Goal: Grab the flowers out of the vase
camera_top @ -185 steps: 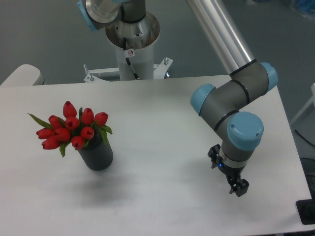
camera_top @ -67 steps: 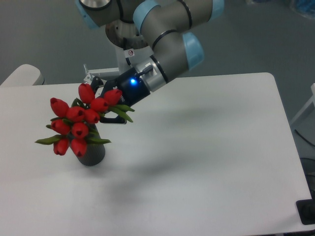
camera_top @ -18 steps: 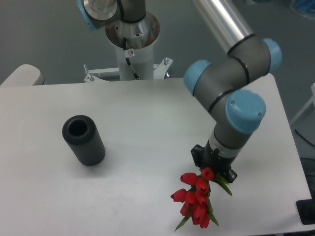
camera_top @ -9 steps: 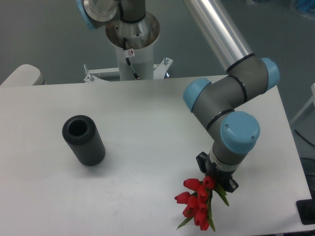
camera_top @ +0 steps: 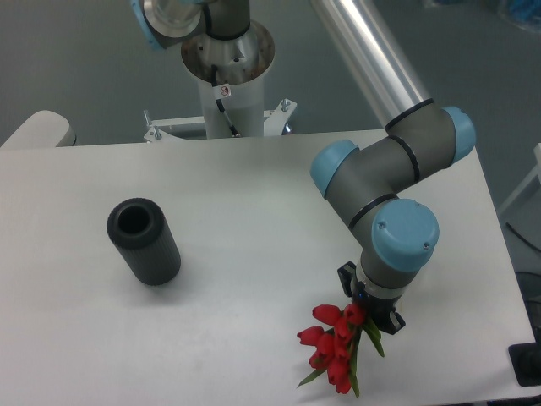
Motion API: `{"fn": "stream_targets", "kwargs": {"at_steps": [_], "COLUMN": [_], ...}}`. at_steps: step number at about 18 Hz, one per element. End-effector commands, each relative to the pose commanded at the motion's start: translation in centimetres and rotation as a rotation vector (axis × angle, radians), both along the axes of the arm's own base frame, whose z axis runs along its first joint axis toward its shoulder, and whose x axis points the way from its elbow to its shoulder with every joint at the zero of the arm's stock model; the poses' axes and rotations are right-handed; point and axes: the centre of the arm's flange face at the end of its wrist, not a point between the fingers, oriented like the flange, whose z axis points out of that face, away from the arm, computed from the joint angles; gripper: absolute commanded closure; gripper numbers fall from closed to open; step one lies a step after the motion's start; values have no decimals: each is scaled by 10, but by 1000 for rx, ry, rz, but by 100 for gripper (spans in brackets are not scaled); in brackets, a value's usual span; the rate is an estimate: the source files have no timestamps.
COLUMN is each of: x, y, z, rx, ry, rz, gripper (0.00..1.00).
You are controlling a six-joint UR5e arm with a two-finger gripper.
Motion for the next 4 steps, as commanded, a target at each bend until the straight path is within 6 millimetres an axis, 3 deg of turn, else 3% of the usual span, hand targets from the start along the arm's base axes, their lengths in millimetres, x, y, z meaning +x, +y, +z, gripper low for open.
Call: {"fn": "stream_targets", "kwargs": {"at_steps": [4], "x": [-2], "y": [-1], "z": [-8], "rx": [-12], "ry": [-6], "rz": [-26], "gripper": [94]}}
